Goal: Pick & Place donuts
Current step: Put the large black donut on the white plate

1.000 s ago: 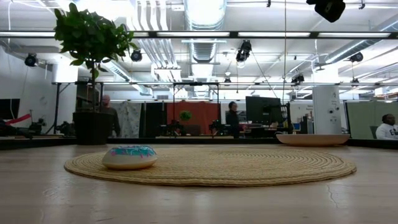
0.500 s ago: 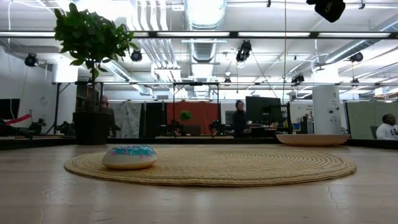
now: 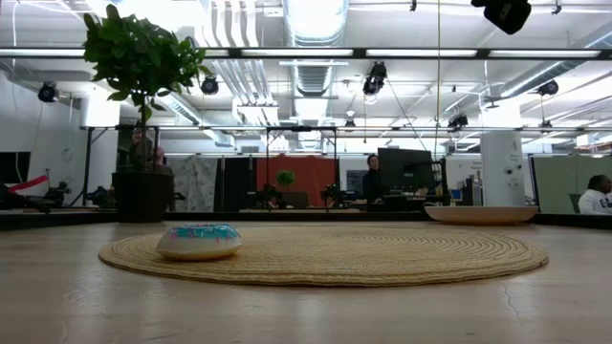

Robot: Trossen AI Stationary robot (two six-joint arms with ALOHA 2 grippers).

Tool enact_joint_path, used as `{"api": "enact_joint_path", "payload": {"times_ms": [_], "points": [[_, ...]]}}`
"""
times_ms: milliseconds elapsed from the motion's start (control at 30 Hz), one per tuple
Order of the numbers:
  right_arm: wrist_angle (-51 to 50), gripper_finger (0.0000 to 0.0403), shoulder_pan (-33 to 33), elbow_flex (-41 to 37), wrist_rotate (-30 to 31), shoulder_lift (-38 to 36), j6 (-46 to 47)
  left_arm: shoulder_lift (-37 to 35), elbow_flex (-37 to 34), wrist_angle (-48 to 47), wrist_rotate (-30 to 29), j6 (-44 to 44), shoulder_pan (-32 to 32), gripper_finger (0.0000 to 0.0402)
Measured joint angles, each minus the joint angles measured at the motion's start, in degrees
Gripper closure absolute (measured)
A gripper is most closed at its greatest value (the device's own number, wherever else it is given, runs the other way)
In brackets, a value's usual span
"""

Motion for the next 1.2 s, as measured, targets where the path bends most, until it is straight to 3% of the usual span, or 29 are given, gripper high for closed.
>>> {"api": "enact_joint_path", "payload": {"times_ms": [333,833,1200], "points": [[0.0,0.0394,0.0,0.0,0.0,0.0,-0.2,0.0,0.0,0.0,5.2,1.0,1.2,0.0184],[0.0,0.0394,0.0,0.0,0.5,0.0,-0.7,0.0,0.0,0.0,5.6,3.6,3.2,0.0183],[0.0,0.0394,0.0,0.0,1.6,0.0,-1.5,-0.1,0.2,-0.2,11.9,2.9,4.8,0.0183]]}}
